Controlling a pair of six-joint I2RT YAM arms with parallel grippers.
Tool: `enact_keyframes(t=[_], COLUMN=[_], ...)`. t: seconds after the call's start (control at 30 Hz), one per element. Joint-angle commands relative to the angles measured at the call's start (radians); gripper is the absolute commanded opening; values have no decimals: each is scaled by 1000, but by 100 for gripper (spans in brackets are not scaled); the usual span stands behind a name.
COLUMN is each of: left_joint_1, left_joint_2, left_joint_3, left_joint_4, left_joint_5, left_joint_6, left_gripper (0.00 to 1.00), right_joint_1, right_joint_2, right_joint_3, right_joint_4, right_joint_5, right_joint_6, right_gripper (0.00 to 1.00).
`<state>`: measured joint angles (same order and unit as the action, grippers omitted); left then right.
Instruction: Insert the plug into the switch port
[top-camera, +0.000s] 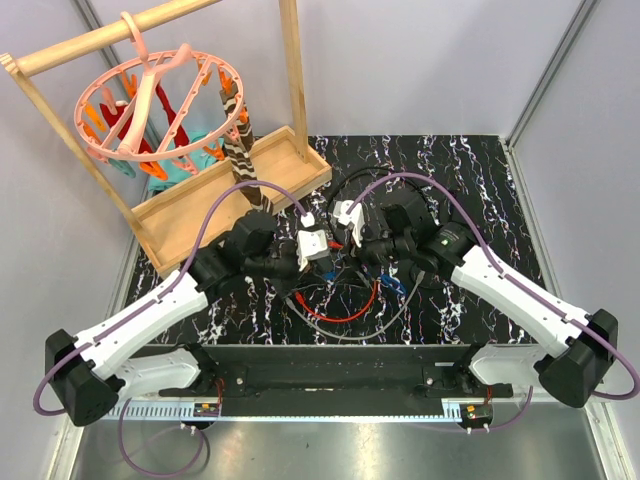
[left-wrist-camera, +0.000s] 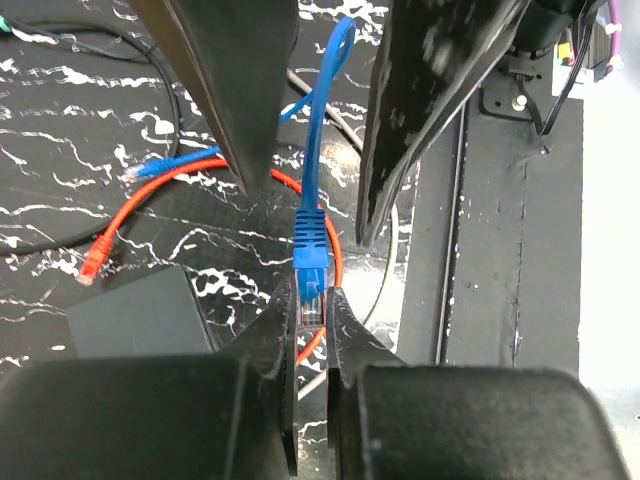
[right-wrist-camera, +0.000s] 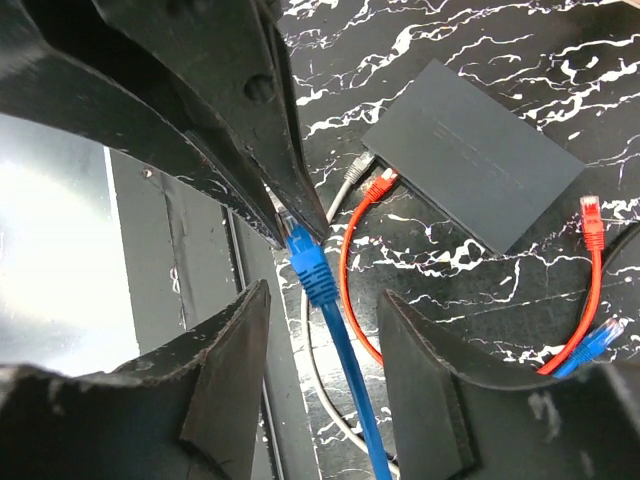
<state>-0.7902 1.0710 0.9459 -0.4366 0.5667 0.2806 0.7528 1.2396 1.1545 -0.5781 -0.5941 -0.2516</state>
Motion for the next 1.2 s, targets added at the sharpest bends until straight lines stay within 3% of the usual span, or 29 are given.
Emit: enact_keyframes(t=[0.0,0.2,0.53,0.63,0.7,0.83,0.9,1.17], left_joint_1=[-3,-1,17,34,45,66,78,114], left_joint_2=[20,46,55,47,46,55,60,87], left_joint_3=[66,88,100,100,100,105,109,134], left_joint_4=[6,-7,-17,-16,-14,-19,-19,-37], left_joint_5=[53,71,76,104,127,179,206,265], left_joint_6=[9,6,-7,-9,-6,-6,-1,22], left_gripper=[0,0,4,4,3,1,1,1], right_joint_1=[16,20,37,49,54,65,74,95], right_joint_2=[8,23,20,14,11,4,1,1], right_joint_3=[27,36,34,30,27,25,25,31], right_joint_4=[-9,-19,-54,-52,-52,-51,-51,-55], right_joint_5=[-30,-33,-30,-36,-41,-42,-42,-55], right_joint_6=[-37,-51,-55,-46,-40,-41,-41,-35], right_gripper=[52,38,0,1,14,24,24,3])
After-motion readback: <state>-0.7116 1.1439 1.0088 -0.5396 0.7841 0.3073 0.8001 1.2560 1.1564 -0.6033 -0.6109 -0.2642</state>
